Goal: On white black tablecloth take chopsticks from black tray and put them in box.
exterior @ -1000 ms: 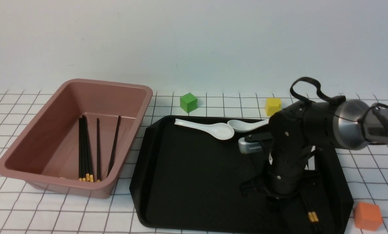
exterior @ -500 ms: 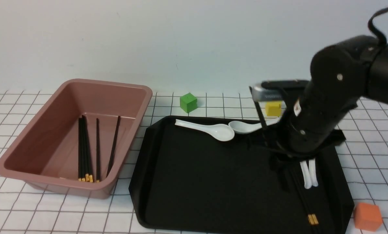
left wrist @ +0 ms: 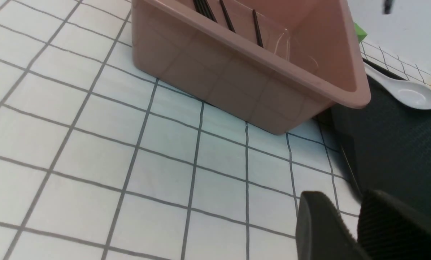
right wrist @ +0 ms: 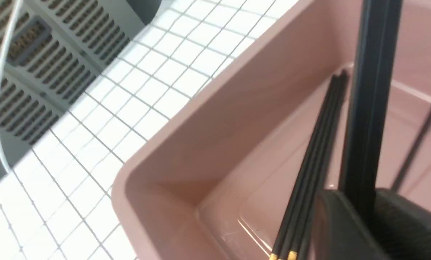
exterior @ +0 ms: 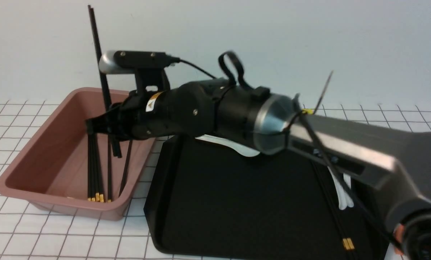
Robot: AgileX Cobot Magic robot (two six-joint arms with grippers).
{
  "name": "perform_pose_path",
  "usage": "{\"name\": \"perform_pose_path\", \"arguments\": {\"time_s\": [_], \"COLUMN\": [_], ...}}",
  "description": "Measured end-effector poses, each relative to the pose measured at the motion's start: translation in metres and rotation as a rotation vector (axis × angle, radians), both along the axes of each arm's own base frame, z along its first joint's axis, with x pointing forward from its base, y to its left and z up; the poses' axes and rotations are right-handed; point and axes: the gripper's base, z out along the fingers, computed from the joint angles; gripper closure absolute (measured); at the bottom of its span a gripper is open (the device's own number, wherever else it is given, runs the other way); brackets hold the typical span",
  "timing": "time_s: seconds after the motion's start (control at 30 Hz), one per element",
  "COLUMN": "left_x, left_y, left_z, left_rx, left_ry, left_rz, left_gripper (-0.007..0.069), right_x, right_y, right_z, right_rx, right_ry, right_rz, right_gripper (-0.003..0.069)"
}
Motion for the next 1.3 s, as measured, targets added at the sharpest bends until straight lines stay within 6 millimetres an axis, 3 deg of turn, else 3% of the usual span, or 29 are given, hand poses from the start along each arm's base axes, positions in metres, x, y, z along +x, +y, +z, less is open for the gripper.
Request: {"name": "perform_pose_path", "arguments": {"time_s": [0.13,0.23,0.33,0.57,0.67,0.73,0.77,0.8,0.87,0.97,1.0,1.1,1.13,1.2,1.3], "left_x": [0.0,0.0,0.0,0.0,0.0,0.0,0.0,0.0,0.0,0.0,0.0,0.0,0.0,0.0,0.0], "left_y": [0.0,0.0,0.0,0.0,0.0,0.0,0.0,0.0,0.0,0.0,0.0,0.0,0.0,0.0,0.0], "left_z": [0.0,0.0,0.0,0.0,0.0,0.0,0.0,0.0,0.0,0.0,0.0,0.0,0.0,0.0,0.0], "left_rx": [0.0,0.0,0.0,0.0,0.0,0.0,0.0,0.0,0.0,0.0,0.0,0.0,0.0,0.0,0.0], "left_ry": [0.0,0.0,0.0,0.0,0.0,0.0,0.0,0.0,0.0,0.0,0.0,0.0,0.0,0.0,0.0], "left_rz": [0.0,0.0,0.0,0.0,0.0,0.0,0.0,0.0,0.0,0.0,0.0,0.0,0.0,0.0,0.0], "left_gripper": [0.0438,0.0434,0.0429,0.0421,0.0419,0.0417,0.0415,0.0414,0.041,0.0409,0.041,0.0408,0.0408,0.0406,0.0406], "right_x": [0.004,0.001,-0.01,-0.063,-0.103,-0.127,-0.152,-0.16,-0.204,-0.229,-0.243,-0.253,-0.254,-0.259,-0.263], "right_y": [0.003,-0.011,-0.043,-0.164,-0.224,-0.25,-0.274,-0.28,-0.308,-0.319,-0.324,-0.327,-0.327,-0.329,-0.331], "right_z": [-0.016,-0.006,0.029,0.161,0.206,0.219,0.216,0.214,0.189,0.156,0.119,0.07,0.066,0.04,0.035], "right_rx": [-0.061,-0.163,-0.321,-0.631,-0.645,-0.62,-0.615,-0.609,-0.519,-0.386,-0.321,-0.24,-0.245,-0.197,-0.144], "right_ry": [0.03,0.058,0.096,-0.011,-0.102,-0.121,-0.105,-0.102,-0.178,-0.317,-0.357,-0.346,-0.34,-0.358,-0.413], "right_rz": [0.024,0.066,0.113,0.028,-0.099,-0.154,-0.197,-0.209,-0.241,-0.236,-0.229,-0.23,-0.229,-0.233,-0.24], "right_gripper": [0.0325,0.0293,0.035,0.0649,0.0671,0.0671,0.0671,0.0671,0.0671,0.0671,0.0668,0.0667,0.0667,0.0664,0.0664]}}
